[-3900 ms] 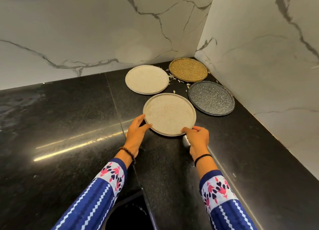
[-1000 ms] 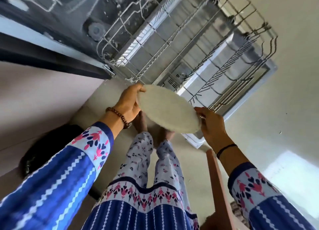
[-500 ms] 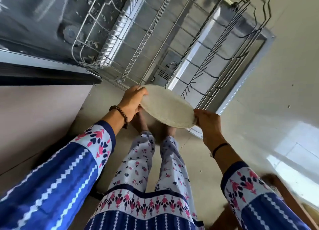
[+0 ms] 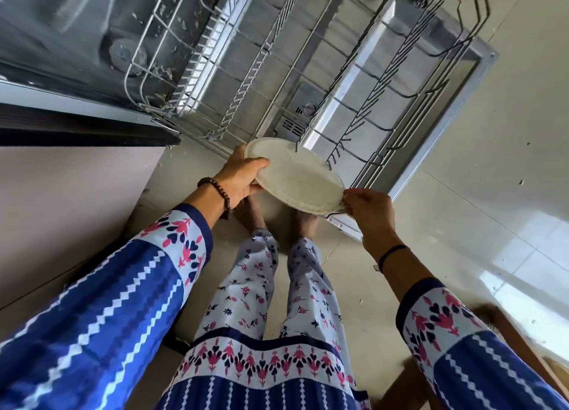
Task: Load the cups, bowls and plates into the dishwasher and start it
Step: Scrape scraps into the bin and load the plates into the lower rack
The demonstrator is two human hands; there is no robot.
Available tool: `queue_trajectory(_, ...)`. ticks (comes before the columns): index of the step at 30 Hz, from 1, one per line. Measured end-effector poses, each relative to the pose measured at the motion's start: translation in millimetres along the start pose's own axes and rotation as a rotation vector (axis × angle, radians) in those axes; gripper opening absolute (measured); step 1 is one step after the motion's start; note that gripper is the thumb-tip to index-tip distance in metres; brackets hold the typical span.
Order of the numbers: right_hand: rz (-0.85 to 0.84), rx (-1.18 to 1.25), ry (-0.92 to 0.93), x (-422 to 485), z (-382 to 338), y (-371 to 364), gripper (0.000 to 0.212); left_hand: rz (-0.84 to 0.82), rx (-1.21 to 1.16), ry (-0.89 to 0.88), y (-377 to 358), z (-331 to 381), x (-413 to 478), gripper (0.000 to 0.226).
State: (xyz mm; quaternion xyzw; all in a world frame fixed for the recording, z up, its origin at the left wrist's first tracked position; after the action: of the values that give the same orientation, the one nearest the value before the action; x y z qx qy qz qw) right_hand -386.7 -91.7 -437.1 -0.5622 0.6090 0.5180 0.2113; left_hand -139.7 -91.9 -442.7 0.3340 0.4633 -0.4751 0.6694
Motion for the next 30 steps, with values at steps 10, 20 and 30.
queue_trajectory(10,0.041,-0.044,0.017,-19.4,-8.1,7.4,0.012,0.032,-0.025,-0.058,9.1,-4.5,-30.8,0.046)
queue_trajectory(20,0.061,-0.045,0.019,-34.4,-7.2,9.1,0.010,0.028,-0.035,-0.082,20.5,-14.7,-54.3,0.049)
queue_trajectory(30,0.104,-0.009,0.012,-27.7,-5.0,8.7,0.011,0.033,0.009,-0.118,13.8,-5.8,-48.2,0.045)
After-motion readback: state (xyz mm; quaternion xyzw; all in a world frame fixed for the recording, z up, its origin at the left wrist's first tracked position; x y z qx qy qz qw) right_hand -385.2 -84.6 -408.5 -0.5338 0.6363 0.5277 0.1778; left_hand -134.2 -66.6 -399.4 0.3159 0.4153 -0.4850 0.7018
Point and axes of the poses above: each hand's wrist, its own x-axis towards the middle knuckle, its own y-axis out of the back of the hand, z = x × y, the point moved 3 cm from there along x, towards the middle knuckle, and after that the axes turned 3 degrees about -z, right-handed, at the moved point
